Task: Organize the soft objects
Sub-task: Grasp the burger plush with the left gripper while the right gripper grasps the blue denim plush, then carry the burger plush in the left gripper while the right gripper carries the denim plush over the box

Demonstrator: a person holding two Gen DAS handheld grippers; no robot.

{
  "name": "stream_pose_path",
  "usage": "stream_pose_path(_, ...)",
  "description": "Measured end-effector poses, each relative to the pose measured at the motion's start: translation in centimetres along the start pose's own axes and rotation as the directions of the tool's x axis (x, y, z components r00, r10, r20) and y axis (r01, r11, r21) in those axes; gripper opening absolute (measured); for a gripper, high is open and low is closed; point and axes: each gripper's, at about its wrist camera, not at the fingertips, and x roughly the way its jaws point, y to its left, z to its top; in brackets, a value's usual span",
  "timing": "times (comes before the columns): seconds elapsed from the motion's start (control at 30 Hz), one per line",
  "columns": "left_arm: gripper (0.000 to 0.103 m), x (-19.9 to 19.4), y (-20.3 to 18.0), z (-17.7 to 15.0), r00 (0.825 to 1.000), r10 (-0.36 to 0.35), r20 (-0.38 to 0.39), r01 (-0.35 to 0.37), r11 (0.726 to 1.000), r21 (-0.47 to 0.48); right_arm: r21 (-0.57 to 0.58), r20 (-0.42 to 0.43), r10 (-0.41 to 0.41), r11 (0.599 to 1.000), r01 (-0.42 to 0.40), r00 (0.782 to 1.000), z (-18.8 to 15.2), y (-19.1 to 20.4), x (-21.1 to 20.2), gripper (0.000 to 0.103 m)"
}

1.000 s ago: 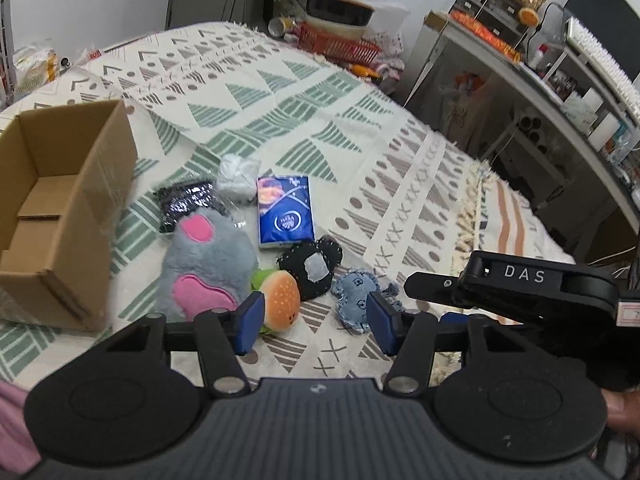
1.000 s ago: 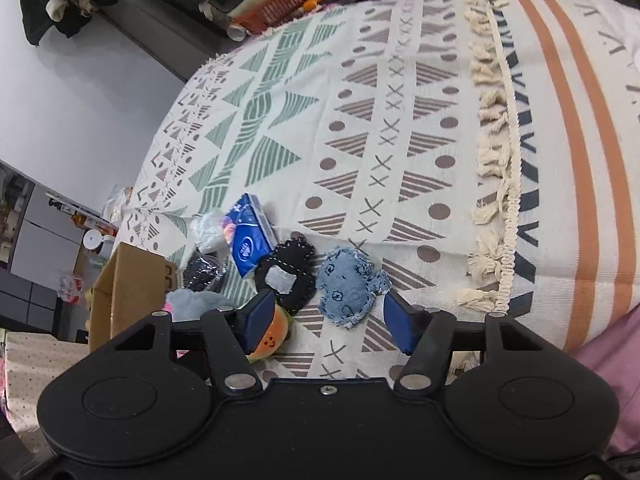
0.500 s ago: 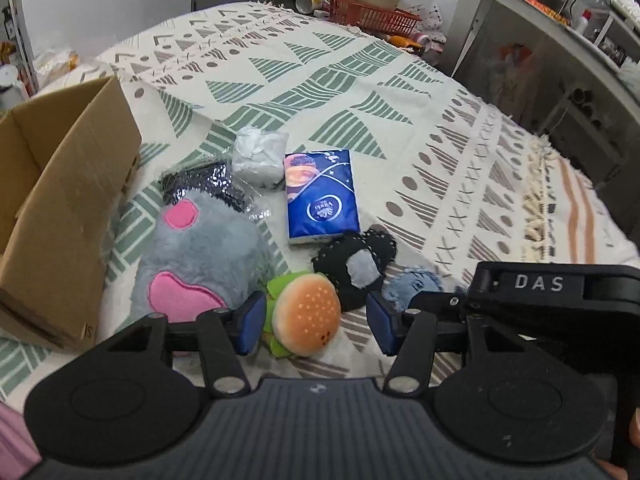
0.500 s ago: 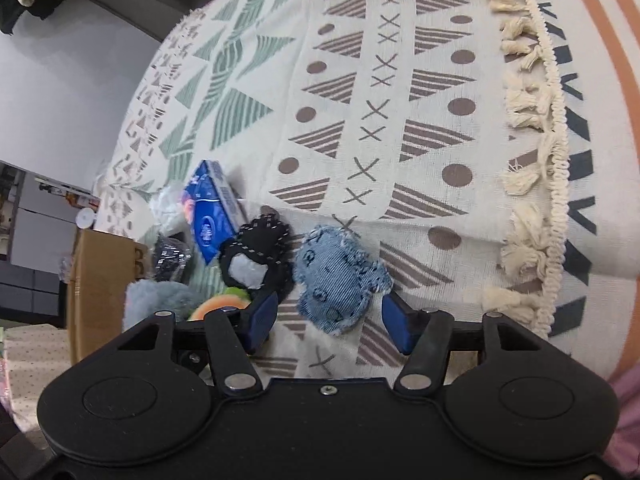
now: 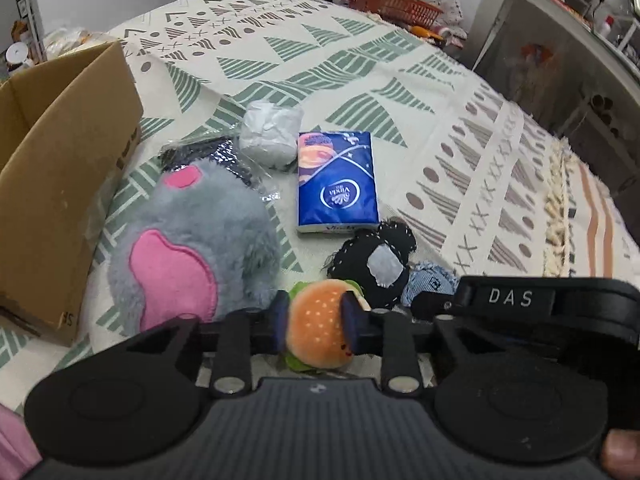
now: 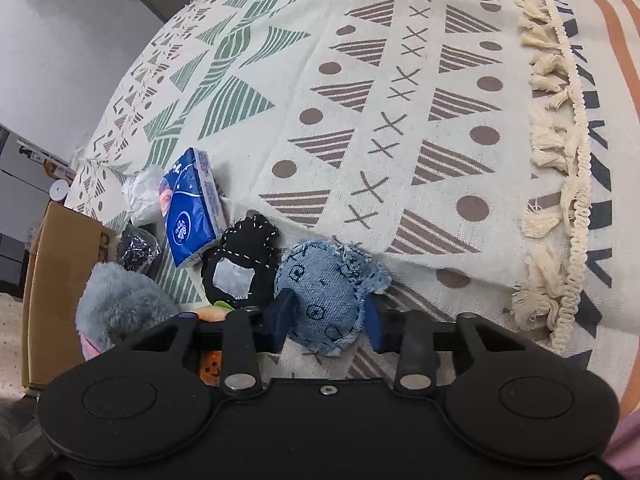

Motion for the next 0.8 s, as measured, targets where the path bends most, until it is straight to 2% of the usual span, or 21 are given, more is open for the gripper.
stream_pose_path(0.03,0.019,-0.3,0.2,0.0,1.0,-0.009,0.004,0.009,1.0,-0.007,0.005,0.003,0.001,1.0,-0.001,1.0,0.0,-0.1,-0.1,0.03)
stream_pose_path(0.17,0.009,-1.6,0.7,0.2,0.999,-0.044,0.023,0.044,0.999,-0.018,0.012,0.023,0.022,1.0,-0.022,0.999,-0.4,-0.1,-1.0,0.028)
stream_pose_path(0.47,0.008,-5.8,1.0,0.3,0.988,-0.112,0.102,0.114,0.993,-0.013,0.053,0.13,0.071,0.995,-0.078,0.989,-1.1,-0.6,-4.7,0.028)
stream_pose_path(0.8,0.008,-10.1,1.6,0.3,0.968,-0.181,0.171,0.188,0.982,-0.02,0.016,0.227,0.112,0.993,-0.119,0.967,-1.9,0.5,-7.9,0.028)
